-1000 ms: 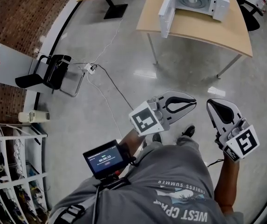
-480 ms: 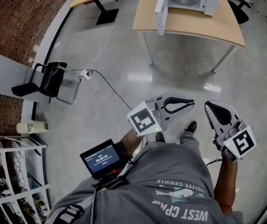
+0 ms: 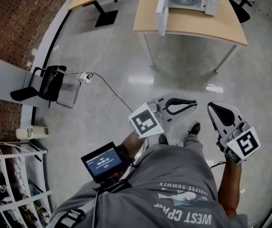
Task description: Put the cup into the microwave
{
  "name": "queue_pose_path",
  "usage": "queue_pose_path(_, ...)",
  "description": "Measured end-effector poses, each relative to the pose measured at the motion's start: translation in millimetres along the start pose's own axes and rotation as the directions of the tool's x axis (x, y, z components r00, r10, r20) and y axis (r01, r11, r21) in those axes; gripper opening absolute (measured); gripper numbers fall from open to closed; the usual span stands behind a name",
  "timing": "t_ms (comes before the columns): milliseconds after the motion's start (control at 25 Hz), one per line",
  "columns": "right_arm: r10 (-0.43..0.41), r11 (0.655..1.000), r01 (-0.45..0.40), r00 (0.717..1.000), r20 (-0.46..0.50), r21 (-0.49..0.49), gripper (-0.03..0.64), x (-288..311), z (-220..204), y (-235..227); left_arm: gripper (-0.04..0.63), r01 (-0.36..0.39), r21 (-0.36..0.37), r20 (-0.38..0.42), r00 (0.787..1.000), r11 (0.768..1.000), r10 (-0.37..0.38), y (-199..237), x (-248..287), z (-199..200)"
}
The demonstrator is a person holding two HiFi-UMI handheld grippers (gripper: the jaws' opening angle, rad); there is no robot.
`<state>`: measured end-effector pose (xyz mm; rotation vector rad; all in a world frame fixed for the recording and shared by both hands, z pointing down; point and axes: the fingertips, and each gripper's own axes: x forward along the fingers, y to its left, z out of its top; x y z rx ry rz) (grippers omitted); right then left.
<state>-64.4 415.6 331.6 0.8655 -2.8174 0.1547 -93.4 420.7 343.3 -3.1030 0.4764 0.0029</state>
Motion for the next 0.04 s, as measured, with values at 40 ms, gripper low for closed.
queue_pose_path(40, 0.0, 1.0, 0.0, 1.0, 0.0, -0.002, 0.018, 0.8, -0.8, 0.3, 0.027, -0.001, -0.001, 0.001, 1.0, 1.0, 0.001, 0.2, -0.6, -0.8)
